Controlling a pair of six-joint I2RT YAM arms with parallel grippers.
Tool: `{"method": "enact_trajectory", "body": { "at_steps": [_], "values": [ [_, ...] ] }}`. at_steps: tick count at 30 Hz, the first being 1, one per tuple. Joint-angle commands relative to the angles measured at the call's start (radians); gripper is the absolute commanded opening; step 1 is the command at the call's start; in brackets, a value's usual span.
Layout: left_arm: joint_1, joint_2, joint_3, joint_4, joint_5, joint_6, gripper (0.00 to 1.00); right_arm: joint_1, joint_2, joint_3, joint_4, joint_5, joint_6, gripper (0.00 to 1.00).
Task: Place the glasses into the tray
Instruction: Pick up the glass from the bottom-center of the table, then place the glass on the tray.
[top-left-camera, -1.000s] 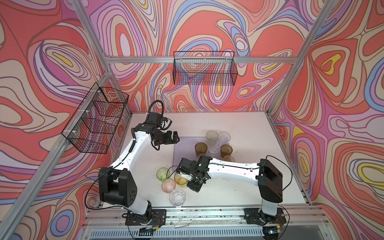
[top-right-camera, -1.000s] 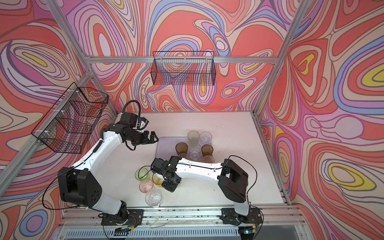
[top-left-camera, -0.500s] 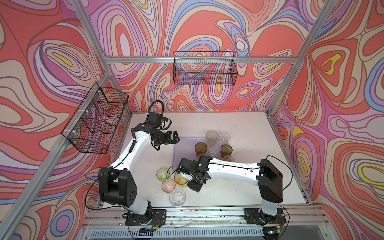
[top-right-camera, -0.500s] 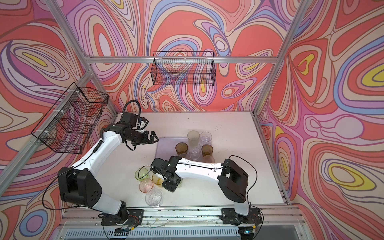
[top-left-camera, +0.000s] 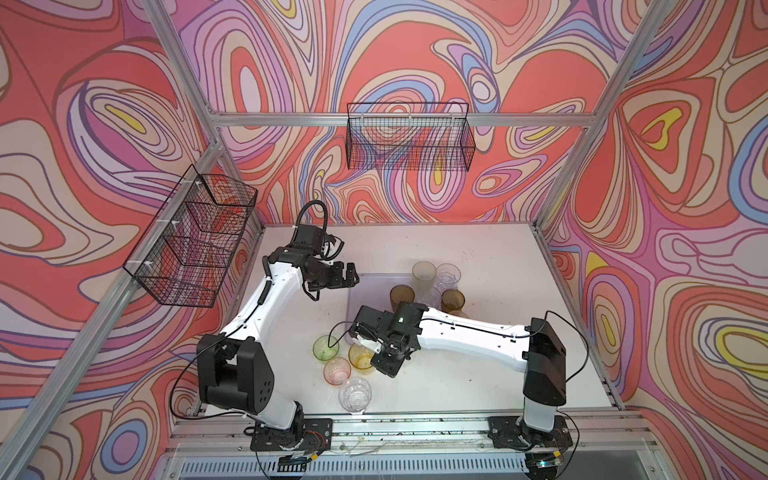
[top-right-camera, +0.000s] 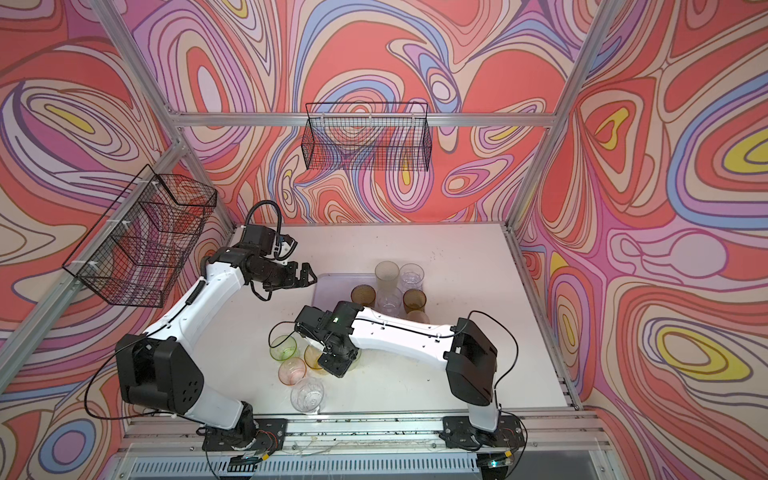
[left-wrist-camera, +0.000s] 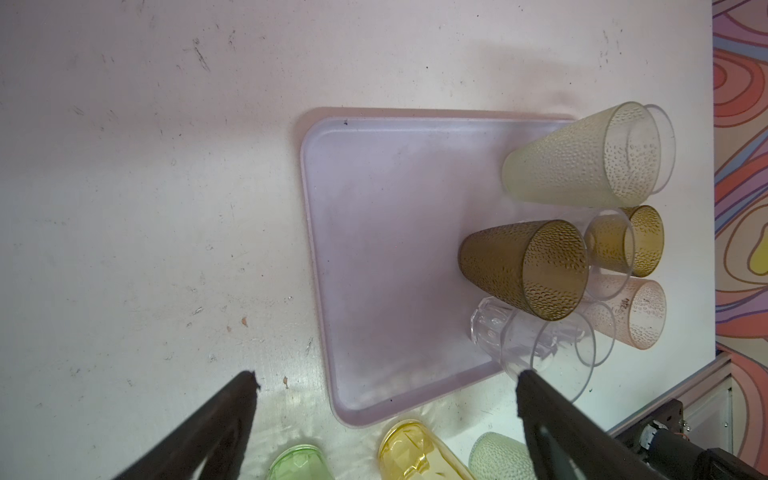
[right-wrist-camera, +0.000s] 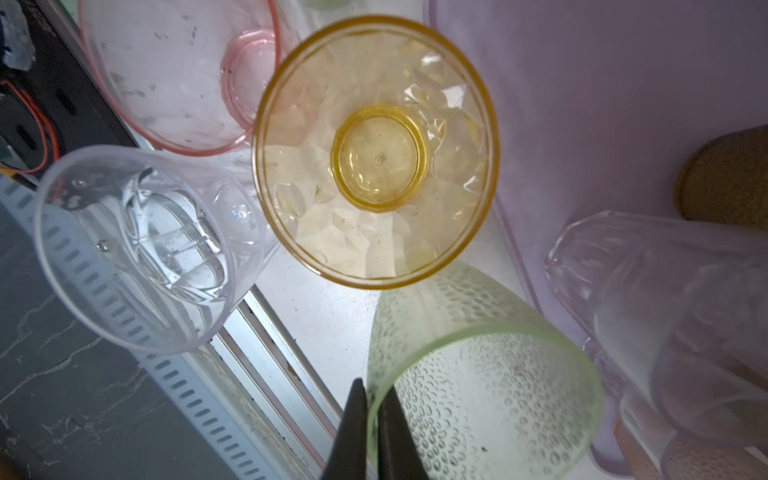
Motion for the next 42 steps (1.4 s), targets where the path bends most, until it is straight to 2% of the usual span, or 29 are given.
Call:
{"method": "enact_trajectory", "body": {
  "at_steps": [1, 10, 22, 42],
  "values": [
    [0.003, -0.021, 0.017, -0.019, 0.004, 0.008, 1.0, 0.008, -0.038, 0.053, -0.052, 0.028, 0.011, 0.0],
    [0.003, -0.025, 0.017, -0.017, 0.006, 0.007, 1.0, 0.008, -0.037, 0.155, -0.132, 0.08, 0.01, 0.0],
    [0.003, -0.028, 0.017, -0.017, 0.008, 0.006, 1.0, 0.005, 0.005, 0.262, -0.195, 0.23, 0.003, 0.0],
    [0.004, -0.033, 0.019, -0.019, 0.004, 0.009, 1.0, -0.1, 0.097, 0.468, -0.237, 0.352, -0.033, 0.0]
  ]
}}
